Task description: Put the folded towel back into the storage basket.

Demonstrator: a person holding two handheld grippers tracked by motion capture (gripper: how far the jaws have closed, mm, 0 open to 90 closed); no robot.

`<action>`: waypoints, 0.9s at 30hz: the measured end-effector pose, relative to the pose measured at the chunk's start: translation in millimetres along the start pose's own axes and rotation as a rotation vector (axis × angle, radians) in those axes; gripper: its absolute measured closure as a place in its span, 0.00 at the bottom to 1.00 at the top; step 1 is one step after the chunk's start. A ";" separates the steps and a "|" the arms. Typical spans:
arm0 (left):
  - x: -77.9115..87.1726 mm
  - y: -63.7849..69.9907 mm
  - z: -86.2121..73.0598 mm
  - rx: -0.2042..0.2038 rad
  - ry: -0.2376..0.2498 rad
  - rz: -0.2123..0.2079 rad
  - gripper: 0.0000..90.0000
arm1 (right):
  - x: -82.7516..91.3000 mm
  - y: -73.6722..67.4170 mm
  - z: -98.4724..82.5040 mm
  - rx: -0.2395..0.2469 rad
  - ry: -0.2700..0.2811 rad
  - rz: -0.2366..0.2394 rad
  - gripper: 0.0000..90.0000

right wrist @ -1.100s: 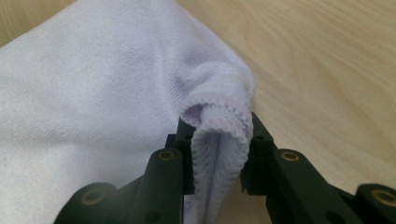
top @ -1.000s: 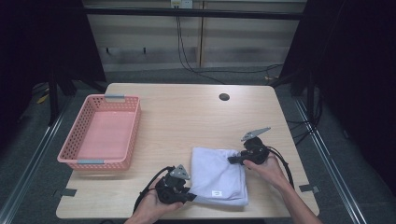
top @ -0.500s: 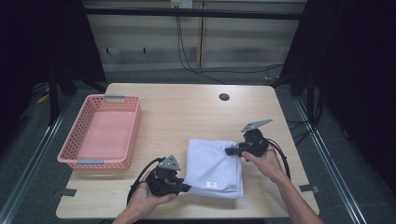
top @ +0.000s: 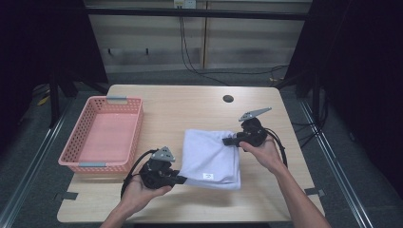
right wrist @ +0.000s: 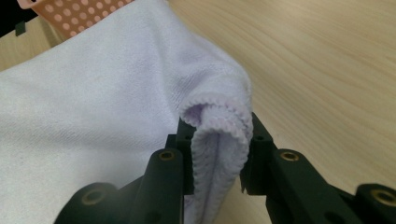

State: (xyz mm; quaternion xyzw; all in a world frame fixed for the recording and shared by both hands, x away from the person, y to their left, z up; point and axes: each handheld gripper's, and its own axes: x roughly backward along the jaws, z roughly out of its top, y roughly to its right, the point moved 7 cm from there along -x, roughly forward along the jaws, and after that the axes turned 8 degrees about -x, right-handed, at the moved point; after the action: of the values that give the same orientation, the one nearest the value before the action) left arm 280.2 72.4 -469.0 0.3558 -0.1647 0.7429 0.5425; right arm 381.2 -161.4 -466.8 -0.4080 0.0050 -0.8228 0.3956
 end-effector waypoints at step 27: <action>71.1 -48.8 -0.9 0.031 0.000 0.128 0.83 | -33.5 -33.5 83.3 0.080 0.068 0.033 0.82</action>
State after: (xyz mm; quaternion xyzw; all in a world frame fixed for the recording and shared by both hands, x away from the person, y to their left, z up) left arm 313.7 139.4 -426.2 0.3526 -0.1756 0.7786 0.4884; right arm 427.7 -90.2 -422.5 -0.3637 -0.0077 -0.8290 0.4247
